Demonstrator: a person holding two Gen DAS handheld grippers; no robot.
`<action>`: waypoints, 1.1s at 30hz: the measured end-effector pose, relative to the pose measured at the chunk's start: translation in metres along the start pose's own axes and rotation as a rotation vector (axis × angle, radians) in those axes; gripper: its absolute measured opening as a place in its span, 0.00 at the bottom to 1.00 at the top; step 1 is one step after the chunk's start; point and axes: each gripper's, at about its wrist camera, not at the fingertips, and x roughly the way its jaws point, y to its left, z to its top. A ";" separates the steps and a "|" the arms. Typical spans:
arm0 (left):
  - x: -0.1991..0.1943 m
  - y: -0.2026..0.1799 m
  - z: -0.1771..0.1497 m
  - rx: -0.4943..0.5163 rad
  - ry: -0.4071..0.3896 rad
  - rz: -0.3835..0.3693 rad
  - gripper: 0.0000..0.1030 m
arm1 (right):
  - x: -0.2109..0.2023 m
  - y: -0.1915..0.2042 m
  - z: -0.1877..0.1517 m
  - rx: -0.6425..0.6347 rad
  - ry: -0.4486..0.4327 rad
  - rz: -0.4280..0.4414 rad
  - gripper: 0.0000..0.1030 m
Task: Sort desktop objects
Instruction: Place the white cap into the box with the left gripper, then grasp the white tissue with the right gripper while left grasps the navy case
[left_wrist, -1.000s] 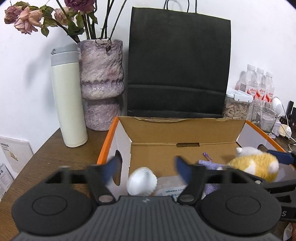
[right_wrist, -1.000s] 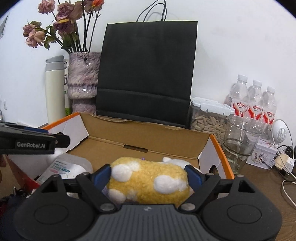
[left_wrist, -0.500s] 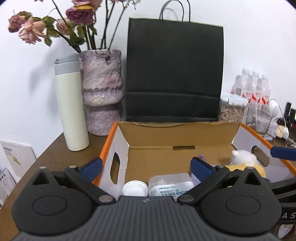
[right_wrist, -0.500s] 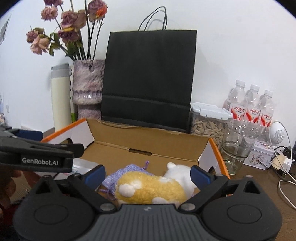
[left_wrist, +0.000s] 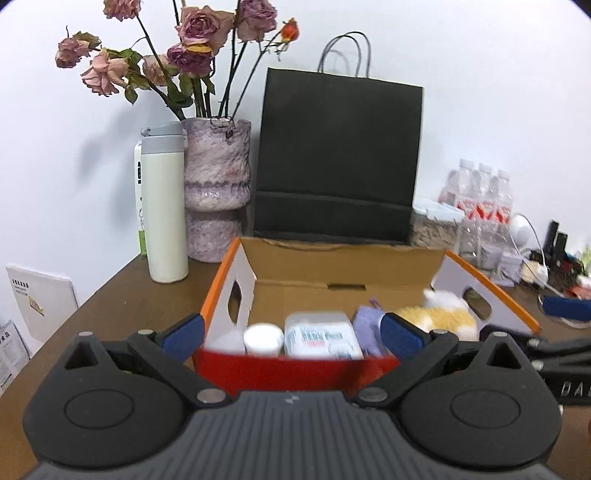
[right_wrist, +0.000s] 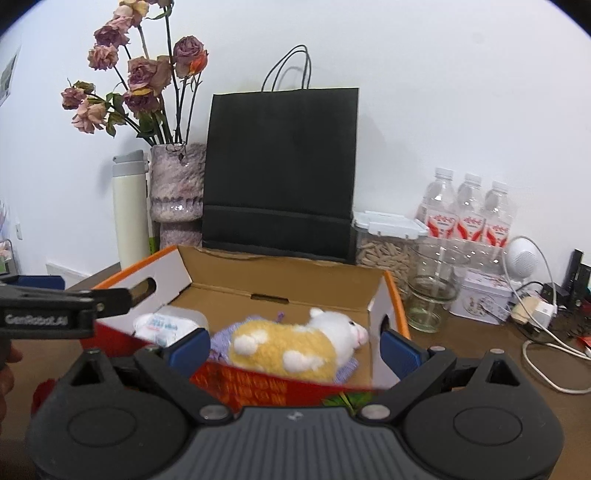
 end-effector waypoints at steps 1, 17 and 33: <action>-0.004 -0.002 -0.004 0.004 0.004 0.000 1.00 | -0.004 -0.002 -0.002 0.000 0.003 -0.003 0.96; -0.035 -0.024 -0.050 0.024 0.092 0.017 1.00 | -0.035 -0.056 -0.056 0.040 0.151 -0.068 0.96; -0.040 -0.010 -0.055 -0.032 0.128 -0.013 1.00 | -0.017 -0.059 -0.073 0.067 0.262 -0.002 0.23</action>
